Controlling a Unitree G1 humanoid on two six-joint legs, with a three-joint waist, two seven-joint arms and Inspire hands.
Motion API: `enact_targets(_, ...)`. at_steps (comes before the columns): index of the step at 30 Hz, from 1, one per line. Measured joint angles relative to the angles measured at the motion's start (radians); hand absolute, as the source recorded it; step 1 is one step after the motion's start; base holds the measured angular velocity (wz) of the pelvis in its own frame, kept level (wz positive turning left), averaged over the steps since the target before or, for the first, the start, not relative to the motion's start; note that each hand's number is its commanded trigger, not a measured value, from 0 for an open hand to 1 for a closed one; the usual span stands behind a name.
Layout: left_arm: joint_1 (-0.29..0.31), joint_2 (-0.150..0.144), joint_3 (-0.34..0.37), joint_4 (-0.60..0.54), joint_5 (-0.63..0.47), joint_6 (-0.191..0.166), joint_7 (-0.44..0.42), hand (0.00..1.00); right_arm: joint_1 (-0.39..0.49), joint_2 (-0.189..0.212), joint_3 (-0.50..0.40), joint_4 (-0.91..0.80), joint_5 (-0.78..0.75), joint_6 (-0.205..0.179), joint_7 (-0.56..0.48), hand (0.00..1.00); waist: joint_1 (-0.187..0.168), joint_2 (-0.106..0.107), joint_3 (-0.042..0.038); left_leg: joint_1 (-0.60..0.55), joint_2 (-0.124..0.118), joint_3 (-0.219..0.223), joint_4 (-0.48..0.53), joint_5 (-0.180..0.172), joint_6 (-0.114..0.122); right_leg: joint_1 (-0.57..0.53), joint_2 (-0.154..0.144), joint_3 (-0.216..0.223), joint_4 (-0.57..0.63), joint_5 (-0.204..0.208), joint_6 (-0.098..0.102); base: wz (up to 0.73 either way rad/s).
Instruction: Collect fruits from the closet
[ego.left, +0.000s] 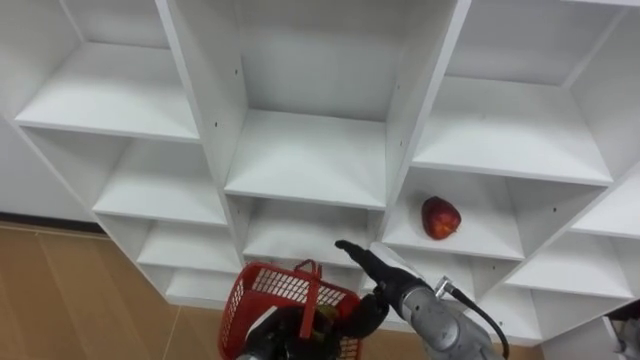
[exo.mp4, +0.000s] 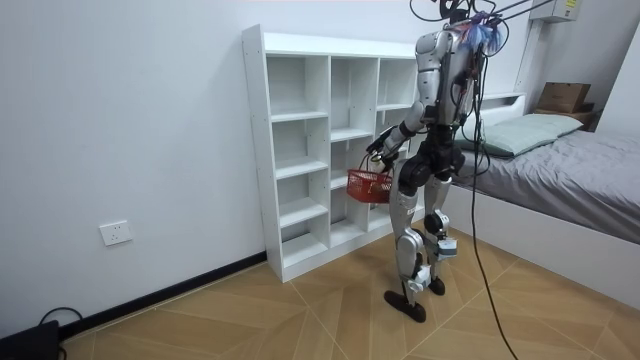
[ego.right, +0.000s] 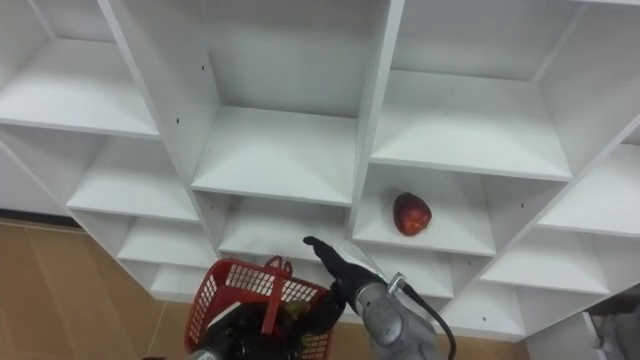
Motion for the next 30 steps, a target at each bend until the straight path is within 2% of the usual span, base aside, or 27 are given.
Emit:
enact_targets(3,0.000,0.001,0.009,0.000,-0.002,-0.001,0.002,1.00,0.000,-0.015,-0.002,-0.021,0.004,-0.013,-0.021,0.00,-0.002,0.001,0.0004,0.002,-0.001,0.001,0.000,0.000,0.000,0.000,-0.001,-0.001,0.000,0.000,0.000,0.00)
enact_targets(8,0.000,-0.001,0.038,0.006,-0.023,-0.006,0.011,1.00,0.001,-0.013,-0.045,-0.034,0.032,-0.042,-0.053,0.00,-0.007,0.008,0.0015,0.003,-0.001,0.001,0.000,0.000,0.000,0.006,-0.001,-0.001,-0.001,0.000,0.000,0.00)
enact_targets(16,0.000,0.004,0.148,0.052,-0.021,-0.007,0.021,1.00,0.016,-0.019,-0.126,-0.094,0.034,-0.053,-0.060,0.00,-0.025,0.011,0.0013,0.014,0.001,0.005,-0.004,0.000,0.000,0.008,0.000,0.002,0.001,0.000,0.000,-0.01)
enact_targets(20,-0.001,0.022,0.171,0.085,-0.019,-0.008,0.020,1.00,0.022,-0.019,-0.133,-0.123,0.038,-0.053,-0.060,0.00,-0.042,0.011,0.0007,0.015,0.001,0.011,-0.007,-0.001,-0.001,0.007,0.003,0.015,0.001,0.000,0.000,-0.07)
enact_targets(23,0.005,0.021,0.204,0.095,-0.019,-0.008,0.021,1.00,0.048,-0.021,-0.167,-0.177,0.038,-0.055,-0.060,0.00,-0.047,0.015,-0.0035,0.016,0.000,0.015,-0.009,-0.001,0.000,0.006,0.004,0.020,0.000,0.000,0.000,-0.03)
enact_targets(26,0.018,0.020,0.221,0.095,-0.019,-0.008,0.032,1.00,0.066,-0.032,-0.180,-0.213,0.039,-0.058,-0.061,0.00,-0.057,0.026,-0.0128,0.018,0.001,0.022,-0.010,-0.001,0.000,0.005,0.005,0.026,-0.001,0.000,0.000,-0.06)
enact_targets(30,0.024,0.020,0.245,0.097,-0.019,-0.008,0.033,1.00,0.084,-0.037,-0.197,-0.235,0.039,-0.059,-0.061,0.00,-0.056,0.030,-0.0145,0.031,0.002,0.032,-0.010,-0.001,-0.001,0.007,0.005,0.032,0.003,0.000,0.000,-0.07)
